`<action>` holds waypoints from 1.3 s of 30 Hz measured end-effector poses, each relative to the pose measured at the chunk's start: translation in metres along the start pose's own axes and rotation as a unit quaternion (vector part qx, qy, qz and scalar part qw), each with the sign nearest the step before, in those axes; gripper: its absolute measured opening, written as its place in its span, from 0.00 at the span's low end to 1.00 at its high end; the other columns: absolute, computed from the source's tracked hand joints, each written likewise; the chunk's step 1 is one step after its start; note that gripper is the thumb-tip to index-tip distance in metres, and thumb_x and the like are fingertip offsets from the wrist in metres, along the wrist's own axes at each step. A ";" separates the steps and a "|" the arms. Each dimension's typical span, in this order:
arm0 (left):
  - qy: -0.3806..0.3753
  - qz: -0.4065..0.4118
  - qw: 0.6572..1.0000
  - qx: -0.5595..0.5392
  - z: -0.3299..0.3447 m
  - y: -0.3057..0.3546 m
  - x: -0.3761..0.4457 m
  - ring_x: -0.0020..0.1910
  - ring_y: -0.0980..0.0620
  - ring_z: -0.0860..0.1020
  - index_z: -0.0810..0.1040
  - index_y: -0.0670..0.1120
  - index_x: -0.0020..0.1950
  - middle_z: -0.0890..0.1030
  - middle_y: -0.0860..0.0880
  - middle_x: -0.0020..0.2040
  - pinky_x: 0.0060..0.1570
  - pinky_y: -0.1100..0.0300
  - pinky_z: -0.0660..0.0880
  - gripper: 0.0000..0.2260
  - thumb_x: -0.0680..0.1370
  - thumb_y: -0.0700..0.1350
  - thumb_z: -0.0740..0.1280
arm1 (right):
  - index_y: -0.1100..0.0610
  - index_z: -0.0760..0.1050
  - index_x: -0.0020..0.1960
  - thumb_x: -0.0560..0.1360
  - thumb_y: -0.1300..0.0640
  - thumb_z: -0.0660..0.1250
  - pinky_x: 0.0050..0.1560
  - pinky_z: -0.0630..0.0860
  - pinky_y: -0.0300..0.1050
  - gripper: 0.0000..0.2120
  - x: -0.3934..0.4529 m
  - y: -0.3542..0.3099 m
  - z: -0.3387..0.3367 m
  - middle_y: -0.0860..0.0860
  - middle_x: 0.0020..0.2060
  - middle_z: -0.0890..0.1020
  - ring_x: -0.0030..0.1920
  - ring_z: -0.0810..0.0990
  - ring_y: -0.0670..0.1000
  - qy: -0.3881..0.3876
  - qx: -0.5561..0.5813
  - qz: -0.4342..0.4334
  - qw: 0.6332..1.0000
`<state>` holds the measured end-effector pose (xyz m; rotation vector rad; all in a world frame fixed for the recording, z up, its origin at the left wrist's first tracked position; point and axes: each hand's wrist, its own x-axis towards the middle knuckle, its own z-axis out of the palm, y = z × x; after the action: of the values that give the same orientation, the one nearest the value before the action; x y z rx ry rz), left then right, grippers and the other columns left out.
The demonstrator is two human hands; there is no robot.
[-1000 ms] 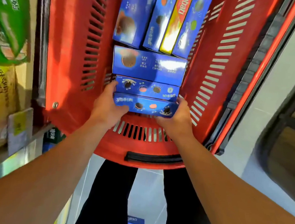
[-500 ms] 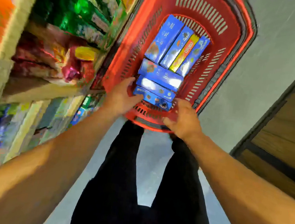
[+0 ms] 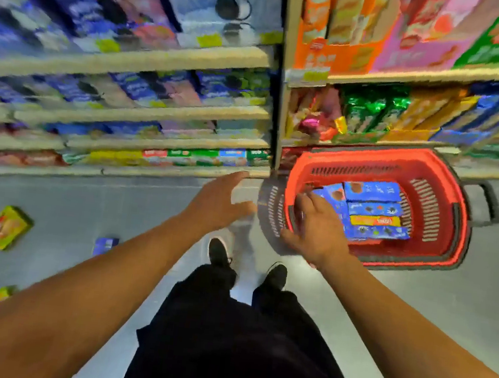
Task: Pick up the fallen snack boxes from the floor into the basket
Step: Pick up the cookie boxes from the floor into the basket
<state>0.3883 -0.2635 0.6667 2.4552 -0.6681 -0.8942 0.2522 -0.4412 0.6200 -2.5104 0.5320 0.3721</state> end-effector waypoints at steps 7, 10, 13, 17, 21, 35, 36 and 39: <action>0.178 -0.166 0.961 -0.132 -0.024 -0.106 -0.153 0.70 0.50 0.68 0.65 0.48 0.74 0.69 0.47 0.72 0.66 0.63 0.61 0.36 0.69 0.61 0.66 | 0.55 0.61 0.76 0.67 0.36 0.70 0.73 0.62 0.53 0.44 0.006 -0.139 0.048 0.56 0.74 0.65 0.74 0.63 0.58 -0.084 -0.155 -0.231 0.957; 0.245 -0.227 0.929 -0.159 -0.016 -0.158 -0.230 0.71 0.49 0.68 0.64 0.48 0.75 0.69 0.47 0.72 0.68 0.61 0.61 0.36 0.69 0.61 0.65 | 0.54 0.56 0.78 0.69 0.36 0.69 0.75 0.58 0.52 0.45 -0.010 -0.210 0.082 0.55 0.76 0.60 0.76 0.59 0.58 -0.123 -0.205 -0.317 0.918; 0.296 -0.293 0.890 -0.185 -0.003 -0.204 -0.300 0.70 0.49 0.69 0.64 0.48 0.74 0.70 0.47 0.72 0.66 0.61 0.61 0.31 0.74 0.53 0.71 | 0.54 0.57 0.77 0.70 0.37 0.69 0.75 0.58 0.51 0.43 -0.039 -0.271 0.124 0.54 0.76 0.61 0.76 0.59 0.58 -0.139 -0.236 -0.387 0.881; 0.341 -0.375 0.840 -0.195 0.020 -0.262 -0.392 0.68 0.46 0.71 0.65 0.50 0.75 0.73 0.46 0.69 0.65 0.58 0.63 0.32 0.73 0.54 0.71 | 0.54 0.58 0.77 0.69 0.37 0.69 0.75 0.58 0.50 0.43 -0.088 -0.343 0.181 0.54 0.76 0.61 0.76 0.60 0.56 -0.160 -0.274 -0.444 0.838; 0.387 -0.421 0.792 -0.213 0.033 -0.317 -0.475 0.70 0.49 0.69 0.64 0.49 0.75 0.71 0.48 0.71 0.67 0.60 0.60 0.32 0.73 0.52 0.71 | 0.55 0.60 0.77 0.69 0.37 0.70 0.75 0.58 0.48 0.43 -0.133 -0.419 0.240 0.54 0.76 0.63 0.75 0.61 0.55 -0.172 -0.293 -0.501 0.796; 0.430 -0.506 0.673 -0.326 0.033 -0.444 -0.519 0.74 0.42 0.61 0.61 0.51 0.76 0.67 0.47 0.74 0.70 0.53 0.61 0.35 0.72 0.53 0.72 | 0.53 0.58 0.77 0.69 0.38 0.69 0.75 0.57 0.47 0.43 -0.109 -0.577 0.357 0.52 0.75 0.63 0.75 0.60 0.53 -0.240 -0.363 -0.576 0.692; 0.429 -0.510 0.670 -0.327 0.026 -0.453 -0.513 0.74 0.44 0.62 0.61 0.51 0.76 0.67 0.48 0.74 0.69 0.55 0.62 0.36 0.72 0.53 0.72 | 0.53 0.57 0.77 0.69 0.38 0.69 0.76 0.57 0.48 0.43 -0.098 -0.587 0.363 0.52 0.75 0.63 0.75 0.60 0.53 -0.241 -0.371 -0.575 0.688; 0.418 -0.530 0.654 -0.341 0.002 -0.484 -0.485 0.72 0.46 0.66 0.61 0.50 0.76 0.67 0.48 0.74 0.66 0.58 0.64 0.35 0.73 0.52 0.72 | 0.54 0.59 0.78 0.69 0.39 0.70 0.75 0.57 0.48 0.43 -0.054 -0.620 0.383 0.52 0.75 0.63 0.75 0.60 0.54 -0.259 -0.379 -0.575 0.678</action>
<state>0.1986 0.3939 0.6269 1.9662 1.3167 -0.1020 0.4214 0.2699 0.6068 -2.6156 -1.6882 0.8187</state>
